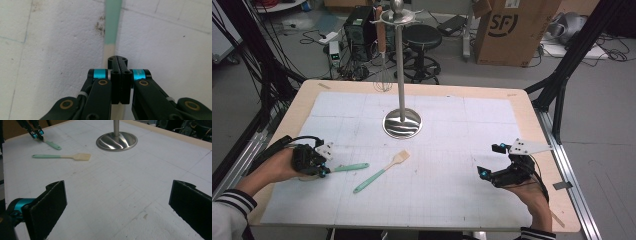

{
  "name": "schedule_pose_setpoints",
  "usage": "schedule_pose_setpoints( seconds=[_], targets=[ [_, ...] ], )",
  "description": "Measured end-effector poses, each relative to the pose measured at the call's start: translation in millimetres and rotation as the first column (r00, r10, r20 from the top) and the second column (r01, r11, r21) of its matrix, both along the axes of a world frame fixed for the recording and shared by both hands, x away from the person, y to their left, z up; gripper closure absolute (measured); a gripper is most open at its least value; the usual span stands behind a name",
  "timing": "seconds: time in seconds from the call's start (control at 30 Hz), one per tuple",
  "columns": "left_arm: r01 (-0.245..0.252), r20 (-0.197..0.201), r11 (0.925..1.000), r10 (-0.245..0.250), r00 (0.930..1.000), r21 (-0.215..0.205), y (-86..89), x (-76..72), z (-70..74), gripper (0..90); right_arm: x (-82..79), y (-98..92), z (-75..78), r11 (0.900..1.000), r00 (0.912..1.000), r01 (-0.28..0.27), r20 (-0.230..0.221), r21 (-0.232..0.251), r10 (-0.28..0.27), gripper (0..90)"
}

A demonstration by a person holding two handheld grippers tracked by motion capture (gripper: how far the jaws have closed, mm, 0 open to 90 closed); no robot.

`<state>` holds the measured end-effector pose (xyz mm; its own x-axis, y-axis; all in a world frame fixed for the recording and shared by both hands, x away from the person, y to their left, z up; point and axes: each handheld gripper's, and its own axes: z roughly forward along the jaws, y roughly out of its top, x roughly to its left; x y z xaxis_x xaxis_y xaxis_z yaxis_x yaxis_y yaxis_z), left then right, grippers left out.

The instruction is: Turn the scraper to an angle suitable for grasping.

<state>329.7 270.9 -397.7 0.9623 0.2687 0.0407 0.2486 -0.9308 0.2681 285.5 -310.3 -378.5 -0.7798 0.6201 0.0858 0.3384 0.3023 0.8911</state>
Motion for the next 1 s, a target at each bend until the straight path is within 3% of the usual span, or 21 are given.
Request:
schedule_pose_setpoints(
  seconds=[0.13, 0.27, 0.37, 0.43, 0.5, 0.6, 0.7, 0.77, 0.83, 1.0],
  targets=[
    [0.004, 0.005, 0.999, -0.004, 1.0, -0.044, 2.1, -2.4, 10.8, 87.2, -0.5, -0.6, -0.7, 1.0, 1.0, 0.002, -0.006, 0.002, -0.002, 0.1],
    [0.005, 0.011, 0.9952, -0.004, 0.9999, -0.098, 1.9, -3.7, 23.2, 71.4, 0.3, 0.8, -0.3, 1.0, 1.0, -0.002, -0.003, -0.002, 0.001, 0.1],
    [0.05, 0.029, 0.9857, -0.046, 0.9985, -0.161, 1.9, -4.3, 34.7, 58.1, 0.2, 1.5, 0.7, 1.0, 1.0, -0.002, -0.001, 0.004, 0.003, 0.1],
    [0.064, 0.04, 0.9742, -0.057, 0.9976, -0.216, 2.0, -6.6, 41.7, 51.2, 0.1, 1.4, 0.4, 1.0, 1.0, -0.004, 0.001, -0.002, 0.004, 0.1],
    [0.087, 0.051, 0.9658, -0.077, 0.9957, -0.244, 2.4, -8.7, 47.5, 43.4, 0.3, 1.4, 0.0, 1.0, 1.0, -0.003, -0.002, 0.001, 0.003, 0.1],
    [0.095, 0.063, 0.9622, -0.081, 0.9947, -0.255, 2.1, -11.4, 54.6, 32.2, 1.1, 1.8, -0.2, 1.0, 1.0, -0.007, -0.004, 0.001, 0.007, 0.1],
    [0.069, 0.054, 0.9651, -0.057, 0.9969, -0.253, 0.6, -12.1, 61.8, 19.4, 2.5, 1.8, 0.3, 1.0, 1.0, -0.009, 0.002, 0.006, 0.009, 0.1],
    [0.05, 0.072, 0.9668, -0.033, 0.9969, -0.251, -0.4, -11.8, 66.1, 9.6, 2.4, 2.1, 0.7, 1.0, 0.9999, -0.017, 0.001, 0.009, 0.017, 0.1],
    [0.041, 0.086, 0.9624, -0.019, 0.9962, -0.269, -1.0, -12.4, 69.8, 1.6, 2.7, 1.7, 1.0, 1.0, 0.9999, -0.015, 0.002, 0.01, 0.015, 0.1],
    [0.047, 0.107, 0.9613, -0.019, 0.9941, -0.272, -2.2, -12.0, 79.5, 1.6, 2.4, 2.2, 0.9, 1.0, 0.9999, -0.016, 0.0, 0.005, 0.016, 0.1]
  ],
)
